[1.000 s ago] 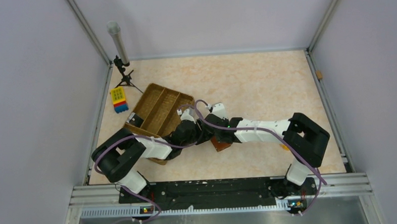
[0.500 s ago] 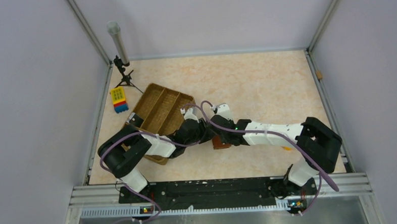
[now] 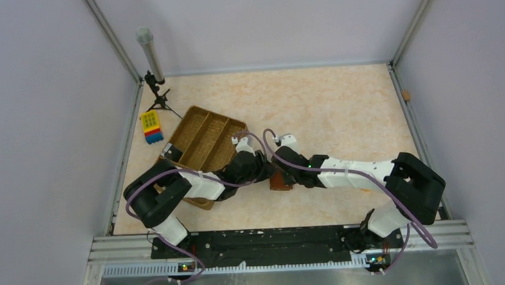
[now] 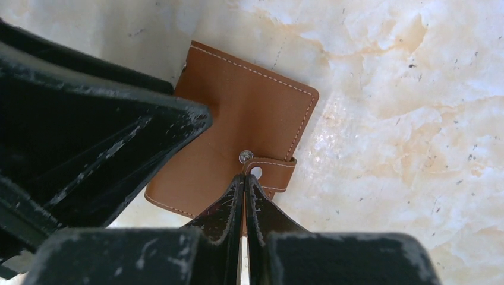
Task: Put the credit cards into the card holder
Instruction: Close the card holder at the center of the board.
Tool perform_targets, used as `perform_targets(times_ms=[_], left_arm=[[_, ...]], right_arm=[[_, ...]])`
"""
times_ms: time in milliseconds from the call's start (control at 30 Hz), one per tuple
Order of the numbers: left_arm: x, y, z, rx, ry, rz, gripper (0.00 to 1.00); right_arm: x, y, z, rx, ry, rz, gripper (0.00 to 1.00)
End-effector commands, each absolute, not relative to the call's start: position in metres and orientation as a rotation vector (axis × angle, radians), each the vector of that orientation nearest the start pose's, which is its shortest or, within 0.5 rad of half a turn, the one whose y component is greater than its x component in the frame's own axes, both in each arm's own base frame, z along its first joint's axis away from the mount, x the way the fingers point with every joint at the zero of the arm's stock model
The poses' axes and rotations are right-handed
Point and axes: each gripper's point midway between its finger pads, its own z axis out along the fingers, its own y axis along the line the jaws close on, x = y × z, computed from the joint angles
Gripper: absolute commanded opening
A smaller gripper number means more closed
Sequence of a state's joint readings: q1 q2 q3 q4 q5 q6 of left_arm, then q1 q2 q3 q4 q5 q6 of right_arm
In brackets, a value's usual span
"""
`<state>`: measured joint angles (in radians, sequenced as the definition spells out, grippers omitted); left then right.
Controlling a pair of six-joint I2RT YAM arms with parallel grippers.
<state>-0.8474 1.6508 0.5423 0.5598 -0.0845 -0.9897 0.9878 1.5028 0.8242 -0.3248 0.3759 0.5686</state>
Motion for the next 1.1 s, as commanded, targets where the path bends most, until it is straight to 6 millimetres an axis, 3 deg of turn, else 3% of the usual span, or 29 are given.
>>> perform_targets(times_ms=[0,167,500,867,1067], left_arm=[[0.231,-0.284,0.001,-0.145,2.432,-0.731,0.48],[0.22,-0.288,0.018,-0.093,2.429,-0.743,0.5],[0.207,-0.309,0.01,-0.081,2.461,-0.884,0.5],[0.206,-0.296,-0.021,-0.018,2.545,-0.669,0.36],[0.207,-0.293,-0.026,-0.007,2.559,-0.607,0.36]], right_arm=[[0.227,0.259,0.06,-0.317,2.407,0.316,0.0],[0.226,0.257,0.064,-0.296,2.392,0.426,0.0],[0.228,0.258,0.069,-0.287,2.349,0.634,0.0],[0.235,0.265,0.073,-0.29,2.31,0.692,0.0],[0.239,0.259,0.07,-0.274,2.333,0.632,0.0]])
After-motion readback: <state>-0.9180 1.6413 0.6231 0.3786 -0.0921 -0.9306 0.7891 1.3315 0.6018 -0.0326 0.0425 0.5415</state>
